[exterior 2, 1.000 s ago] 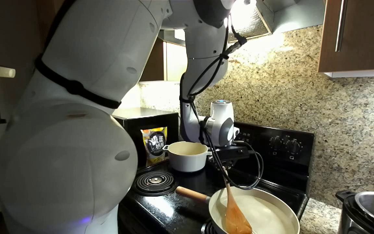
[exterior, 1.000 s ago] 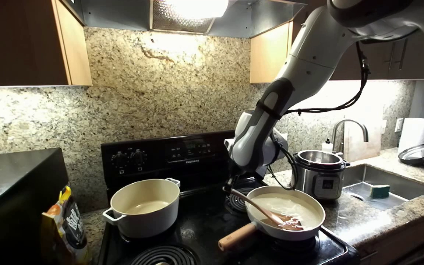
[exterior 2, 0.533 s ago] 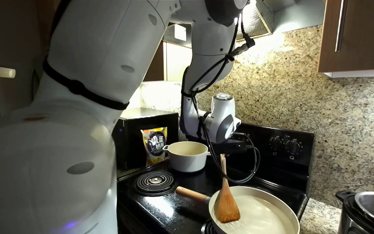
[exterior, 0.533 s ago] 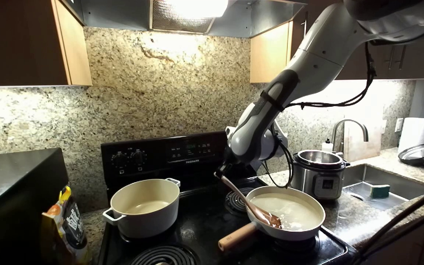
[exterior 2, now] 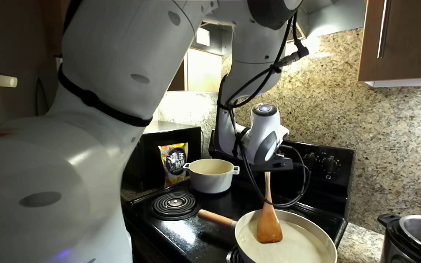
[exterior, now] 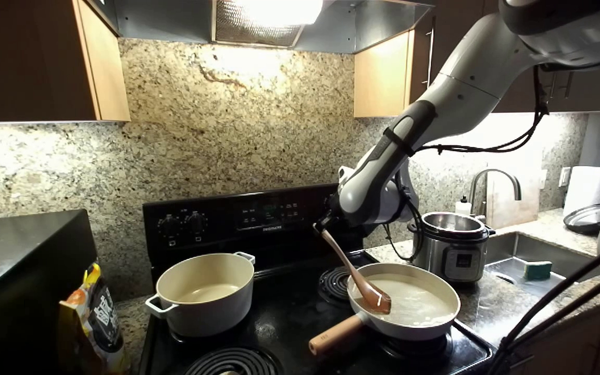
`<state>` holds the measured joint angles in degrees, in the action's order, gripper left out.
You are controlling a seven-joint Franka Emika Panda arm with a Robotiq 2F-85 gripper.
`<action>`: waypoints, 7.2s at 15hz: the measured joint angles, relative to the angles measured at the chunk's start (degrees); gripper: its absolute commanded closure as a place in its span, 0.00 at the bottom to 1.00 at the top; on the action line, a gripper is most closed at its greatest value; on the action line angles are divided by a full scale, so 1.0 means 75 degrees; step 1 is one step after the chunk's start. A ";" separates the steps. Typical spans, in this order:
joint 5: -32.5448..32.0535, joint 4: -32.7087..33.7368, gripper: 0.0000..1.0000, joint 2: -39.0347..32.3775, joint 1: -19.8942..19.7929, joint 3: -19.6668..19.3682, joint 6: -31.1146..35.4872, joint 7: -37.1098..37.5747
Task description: Stir the contents of the pan with the wooden spoon
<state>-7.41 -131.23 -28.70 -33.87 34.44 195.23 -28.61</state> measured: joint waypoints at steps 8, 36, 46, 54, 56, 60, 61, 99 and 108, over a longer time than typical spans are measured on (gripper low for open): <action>0.0022 0.0195 0.90 -0.0203 -0.0992 0.0040 0.0198 0.0093; 0.0088 0.0080 0.90 0.0051 -0.1179 -0.0521 -0.2121 0.0240; -0.0035 0.0168 0.90 0.0024 -0.0734 -0.0417 -0.2039 0.0238; -0.0095 0.0943 0.90 -0.0057 0.0081 -0.0383 -0.2061 0.0229; -0.0155 0.1274 0.90 -0.0178 0.0179 -0.0397 -0.2061 0.0220; -0.0315 0.1903 0.90 -0.0520 0.0116 -0.0429 -0.2060 0.0107; -0.0342 0.2011 0.90 -0.0615 0.0056 -0.0425 -0.2061 0.0037; -0.1488 0.1458 0.90 -0.1380 -0.0974 0.0990 -0.1865 -0.0730; -0.1492 0.1656 0.90 -0.1565 -0.1733 0.0989 -0.1525 -0.0735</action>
<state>-18.59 -118.82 -40.44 -46.87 41.86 183.80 -34.12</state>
